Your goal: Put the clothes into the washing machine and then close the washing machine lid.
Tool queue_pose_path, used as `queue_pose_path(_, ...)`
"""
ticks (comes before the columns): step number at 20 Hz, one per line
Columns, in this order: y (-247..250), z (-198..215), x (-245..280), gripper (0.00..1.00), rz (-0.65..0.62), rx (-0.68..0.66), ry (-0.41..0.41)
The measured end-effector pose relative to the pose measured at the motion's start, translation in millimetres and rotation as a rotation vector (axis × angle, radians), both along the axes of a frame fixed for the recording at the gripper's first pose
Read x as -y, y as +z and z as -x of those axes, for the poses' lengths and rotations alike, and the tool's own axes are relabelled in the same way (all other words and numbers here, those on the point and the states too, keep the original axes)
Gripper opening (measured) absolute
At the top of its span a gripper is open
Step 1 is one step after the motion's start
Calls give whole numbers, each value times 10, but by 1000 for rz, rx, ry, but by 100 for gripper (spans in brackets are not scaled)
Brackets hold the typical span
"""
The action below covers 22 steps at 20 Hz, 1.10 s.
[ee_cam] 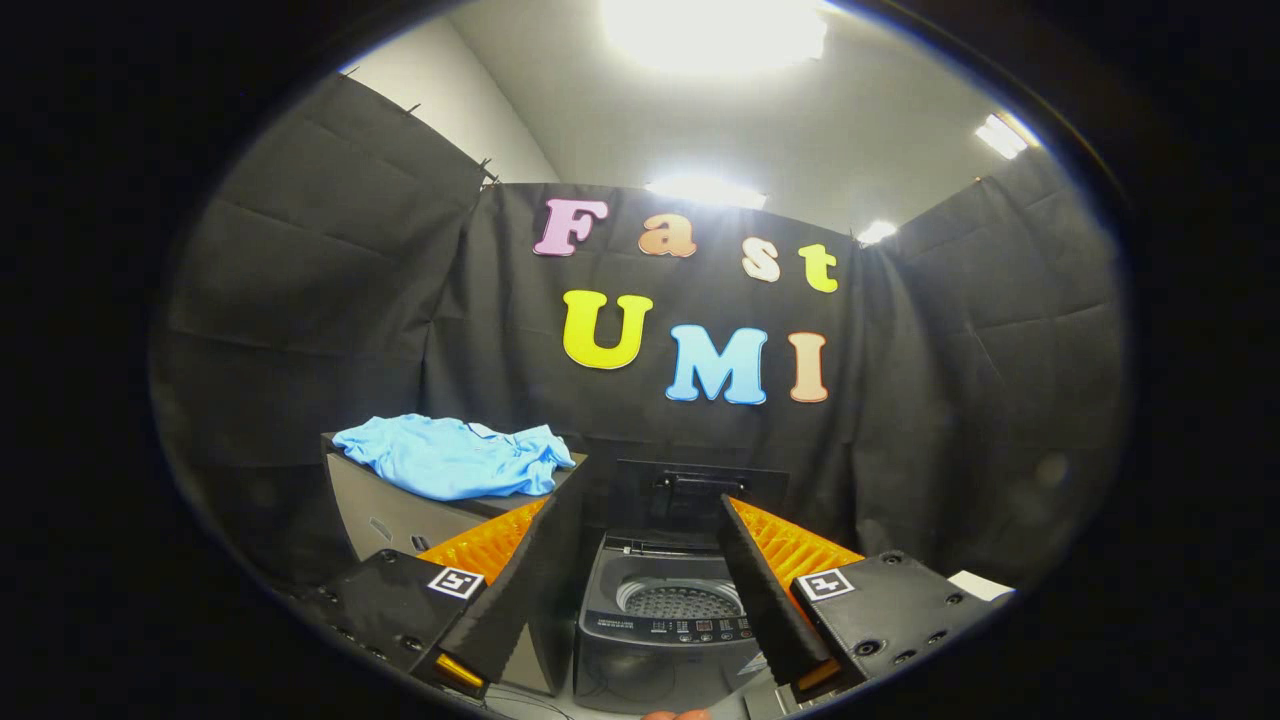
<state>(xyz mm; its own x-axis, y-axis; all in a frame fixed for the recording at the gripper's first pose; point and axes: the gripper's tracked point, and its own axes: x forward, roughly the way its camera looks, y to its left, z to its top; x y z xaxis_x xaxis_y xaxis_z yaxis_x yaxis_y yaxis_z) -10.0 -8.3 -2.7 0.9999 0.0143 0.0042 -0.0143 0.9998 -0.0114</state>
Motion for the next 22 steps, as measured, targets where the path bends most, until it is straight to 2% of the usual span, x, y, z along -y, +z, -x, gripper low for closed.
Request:
queue_pose_path(16,-94,-171,15,98,3,-16,15)
queue_pose_path(18,-151,-198,-68,98,4,-48,51)
queue_pose_path(20,-243,-222,-215,98,-46,-121,121)
queue_pose_path(22,-202,-274,-167,98,-96,-152,113)
